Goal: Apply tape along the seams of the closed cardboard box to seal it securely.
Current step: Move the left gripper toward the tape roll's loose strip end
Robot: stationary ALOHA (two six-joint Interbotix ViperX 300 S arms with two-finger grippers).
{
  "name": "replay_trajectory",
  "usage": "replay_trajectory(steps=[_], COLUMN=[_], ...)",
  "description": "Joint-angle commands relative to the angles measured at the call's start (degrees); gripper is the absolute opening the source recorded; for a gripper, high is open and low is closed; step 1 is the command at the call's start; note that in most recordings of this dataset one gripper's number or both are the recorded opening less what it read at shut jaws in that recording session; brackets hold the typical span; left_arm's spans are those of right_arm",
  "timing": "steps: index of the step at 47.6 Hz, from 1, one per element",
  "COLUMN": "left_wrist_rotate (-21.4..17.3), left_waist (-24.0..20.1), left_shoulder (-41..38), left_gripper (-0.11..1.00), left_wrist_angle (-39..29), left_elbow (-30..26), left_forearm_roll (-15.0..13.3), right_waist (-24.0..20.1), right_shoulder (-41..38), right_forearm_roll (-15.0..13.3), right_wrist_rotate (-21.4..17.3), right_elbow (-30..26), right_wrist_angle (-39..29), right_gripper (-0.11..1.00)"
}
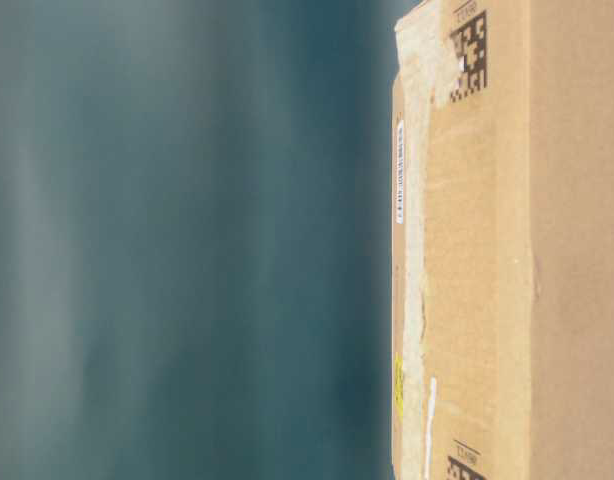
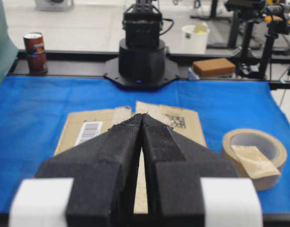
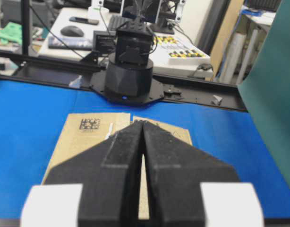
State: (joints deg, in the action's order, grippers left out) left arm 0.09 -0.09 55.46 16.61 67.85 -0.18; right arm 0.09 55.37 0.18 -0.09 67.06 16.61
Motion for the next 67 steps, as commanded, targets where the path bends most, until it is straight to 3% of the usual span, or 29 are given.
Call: replay_trajectory(steps=[1,6,10,15,22,28,35,42,51,61,67], left_wrist_rotate=[-2.90,-7.21,-13.36,-15.21,-25.49,-36.47,-43.77,-48.69,-54.14,-62.84,-65.65], left_waist=[1.41,2.37,4.22,5.71,9.67,15.03,17.93,18.72,19.07,19.07,19.25], left_shoulder=[-1.49,-2.72,-4.04,-5.89,-9.93,-15.56,-22.59,-32.78,-44.91,-56.69,-61.26], left_gripper=[0.00,0.00,0.00,0.00,0.00,0.00,0.02,0.23,0.74,0.68,0.68], left_wrist_angle=[0.09,1.05,2.99,5.45,7.12,9.14,10.81,10.81,10.20,8.88,8.09], left_elbow=[-1.05,-1.32,-1.49,-1.85,-2.20,-3.34,-5.63,-11.07,-18.46,-26.02,-29.36], left_forearm_roll=[-0.35,-0.53,-0.62,-0.44,-0.53,-0.62,-1.05,-1.05,-1.05,-1.14,-1.05], right_waist=[-0.44,-0.44,-0.44,-0.44,-0.44,-0.44,-0.44,-0.44,-0.53,-0.44,-0.53], right_shoulder=[-0.88,-1.14,-1.05,-0.97,-1.05,-1.05,-0.97,-1.14,-1.41,-1.49,-1.58], right_forearm_roll=[0.00,0.00,0.00,0.00,-0.09,-0.18,-0.18,-0.18,-0.26,-0.18,-0.18], right_wrist_rotate=[-0.62,-0.53,-0.53,-0.35,0.09,0.18,0.18,0.00,0.00,0.00,-0.09], right_elbow=[-1.23,-1.93,-2.29,-2.29,-2.46,-2.46,-2.55,-2.55,-2.46,-2.55,-2.64], right_wrist_angle=[0.35,-1.23,-2.20,-2.64,-2.37,-2.37,-2.37,-2.37,-2.29,-2.20,-2.20], right_gripper=[0.00,0.00,0.00,0.00,0.00,0.00,0.01,0.01,0.02,0.02,0.02])
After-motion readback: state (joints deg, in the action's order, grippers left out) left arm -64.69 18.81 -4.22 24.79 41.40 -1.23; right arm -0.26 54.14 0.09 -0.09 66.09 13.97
